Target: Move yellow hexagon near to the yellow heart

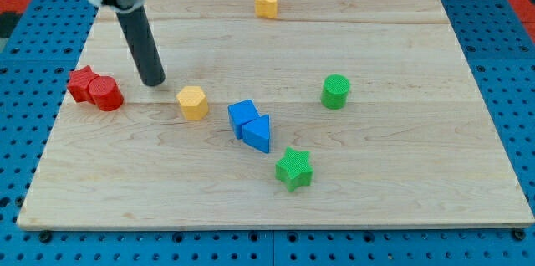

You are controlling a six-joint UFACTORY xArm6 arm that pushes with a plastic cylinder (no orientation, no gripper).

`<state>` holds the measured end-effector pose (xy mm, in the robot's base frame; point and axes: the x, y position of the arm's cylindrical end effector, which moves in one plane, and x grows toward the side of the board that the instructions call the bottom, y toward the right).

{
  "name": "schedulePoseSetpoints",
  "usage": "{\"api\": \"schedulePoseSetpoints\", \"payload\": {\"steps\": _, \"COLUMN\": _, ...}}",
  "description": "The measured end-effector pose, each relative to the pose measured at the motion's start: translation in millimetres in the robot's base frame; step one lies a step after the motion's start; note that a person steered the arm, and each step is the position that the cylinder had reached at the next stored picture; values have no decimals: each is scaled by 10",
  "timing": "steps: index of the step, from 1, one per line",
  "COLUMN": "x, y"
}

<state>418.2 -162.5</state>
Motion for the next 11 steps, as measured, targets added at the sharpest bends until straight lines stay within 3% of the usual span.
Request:
{"api": "schedulePoseSetpoints", "payload": {"steps": 2, "x": 667, "y": 89}}
{"api": "schedulePoseSetpoints", "payload": {"steps": 3, "x": 558, "y": 612}}
{"api": "schedulePoseSetpoints", "payload": {"steps": 4, "x": -285, "y": 608}}
{"api": "schedulePoseSetpoints", "payload": {"steps": 5, "x": -153, "y": 372}}
{"api": "schedulePoseSetpoints", "payload": {"steps": 6, "x": -384, "y": 289}}
{"api": "schedulePoseSetpoints", "payload": {"steps": 7, "x": -632, "y": 1115}}
{"api": "schedulePoseSetpoints", "payload": {"steps": 8, "x": -1178, "y": 1452}}
{"api": "schedulePoseSetpoints", "payload": {"steps": 9, "x": -873, "y": 1253}}
{"api": "schedulePoseSetpoints", "payload": {"steps": 10, "x": -918, "y": 1042}}
{"api": "schedulePoseSetpoints", "payload": {"steps": 11, "x": -922, "y": 1613}}
